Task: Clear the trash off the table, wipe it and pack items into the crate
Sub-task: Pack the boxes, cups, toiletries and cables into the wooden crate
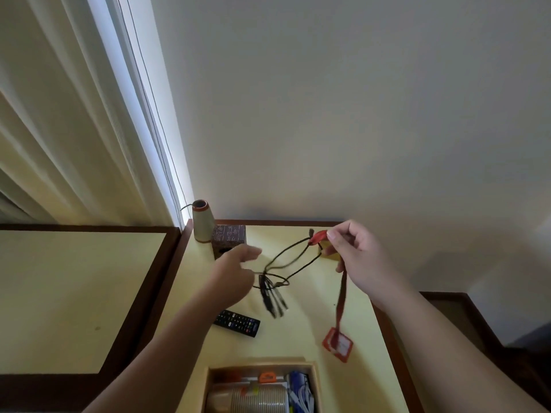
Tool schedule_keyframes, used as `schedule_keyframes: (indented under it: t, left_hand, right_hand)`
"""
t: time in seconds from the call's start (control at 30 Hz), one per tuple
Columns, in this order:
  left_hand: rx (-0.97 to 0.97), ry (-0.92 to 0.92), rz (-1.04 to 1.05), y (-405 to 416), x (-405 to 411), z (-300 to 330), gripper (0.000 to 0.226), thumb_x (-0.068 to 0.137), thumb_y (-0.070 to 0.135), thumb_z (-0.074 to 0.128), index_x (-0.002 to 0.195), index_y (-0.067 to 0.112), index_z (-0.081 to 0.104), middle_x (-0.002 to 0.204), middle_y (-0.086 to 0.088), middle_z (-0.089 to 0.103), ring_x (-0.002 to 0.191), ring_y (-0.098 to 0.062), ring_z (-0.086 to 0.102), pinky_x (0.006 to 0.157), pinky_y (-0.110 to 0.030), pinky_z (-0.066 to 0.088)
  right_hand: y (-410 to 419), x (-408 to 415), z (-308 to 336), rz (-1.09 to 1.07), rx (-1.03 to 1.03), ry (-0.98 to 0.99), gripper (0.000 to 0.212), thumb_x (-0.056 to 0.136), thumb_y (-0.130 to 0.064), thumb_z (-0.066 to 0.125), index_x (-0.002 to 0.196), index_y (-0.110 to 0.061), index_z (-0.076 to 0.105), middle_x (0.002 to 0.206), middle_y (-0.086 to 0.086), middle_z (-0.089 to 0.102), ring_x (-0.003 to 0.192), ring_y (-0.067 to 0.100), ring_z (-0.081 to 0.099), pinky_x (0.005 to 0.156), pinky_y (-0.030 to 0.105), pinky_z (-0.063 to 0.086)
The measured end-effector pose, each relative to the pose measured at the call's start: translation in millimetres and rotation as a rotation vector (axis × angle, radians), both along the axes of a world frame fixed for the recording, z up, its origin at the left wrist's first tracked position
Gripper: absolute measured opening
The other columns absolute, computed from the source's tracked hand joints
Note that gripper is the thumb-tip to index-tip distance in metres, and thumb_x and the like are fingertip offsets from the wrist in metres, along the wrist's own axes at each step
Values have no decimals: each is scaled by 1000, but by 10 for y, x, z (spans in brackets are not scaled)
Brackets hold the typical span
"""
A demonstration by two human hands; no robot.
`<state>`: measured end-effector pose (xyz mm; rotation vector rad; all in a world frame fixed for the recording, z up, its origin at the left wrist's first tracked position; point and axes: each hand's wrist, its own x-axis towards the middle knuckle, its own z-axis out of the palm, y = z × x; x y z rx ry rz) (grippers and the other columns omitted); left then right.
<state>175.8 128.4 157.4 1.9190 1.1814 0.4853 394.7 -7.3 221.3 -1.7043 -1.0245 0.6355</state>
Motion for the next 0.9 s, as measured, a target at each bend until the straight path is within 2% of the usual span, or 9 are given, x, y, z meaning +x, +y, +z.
schedule_keyframes:
  t: [0.1,0.2,0.27,0.33,0.47,0.57,0.67,0.77,0.9]
  left_hand:
    - [81,-150,-94,-196,178,153,56,91,13,72,137,41,61,127,24,66,109,6,63,85,-9,48]
    - [132,-281,-121,-401,359,324,32,96,36,75,126,33,69,104,21,73,96,13,66,79,-5,50]
    - [111,-322,-63,-478,441,350,18,98,29,74,115,25,74,90,18,72,85,17,63,70,-2,46]
    - [78,-326,-33,-509,491,318,13,98,26,74,111,23,74,89,14,73,84,16,63,69,-2,44]
    - [-60,-430,-5,-499,505,245,5,98,24,75,103,24,76,85,7,77,82,0,71,74,-10,53]
    - [-121,-495,40,-460,481,218,4,99,24,74,102,24,76,86,6,78,76,-8,73,81,-28,63]
    - [-152,-493,125,-363,441,201,5,98,25,75,99,22,78,83,4,78,69,-9,71,79,-34,65]
    - [-223,-476,198,-246,400,184,2,96,21,77,97,22,78,81,1,79,65,-12,68,79,-39,66]
    - [-290,-433,361,-21,329,32,21,95,7,67,93,24,81,76,-6,72,64,-15,64,73,-37,64]
  right_hand:
    - [58,-74,-19,12,23,38,15,107,-28,57,100,-20,68,99,-6,79,92,14,74,71,43,60]
    - [87,-135,-47,26,27,72,14,107,-23,57,100,-17,67,104,-8,80,91,19,75,75,48,62]
    - [94,-146,-46,27,25,79,14,108,-23,57,102,-17,67,103,-8,80,90,19,76,74,47,62]
    - [92,-136,-40,22,38,109,13,108,-21,57,104,-14,67,104,-6,80,92,17,77,71,44,61]
    - [93,-107,-49,6,56,181,14,108,-20,56,106,-11,66,104,1,80,97,20,77,74,42,62]
    - [96,-126,-38,-8,117,442,17,109,-17,52,110,-3,61,109,12,78,98,33,78,76,40,61]
    - [93,-143,-6,-35,171,654,16,110,-15,50,105,-2,59,108,18,74,97,44,76,64,30,61]
    - [92,-156,7,1,159,658,15,109,-14,52,104,-3,59,109,21,71,99,44,76,63,28,61]
    - [98,-173,63,30,160,680,16,109,-13,51,103,-2,61,101,17,73,100,43,76,63,27,59]
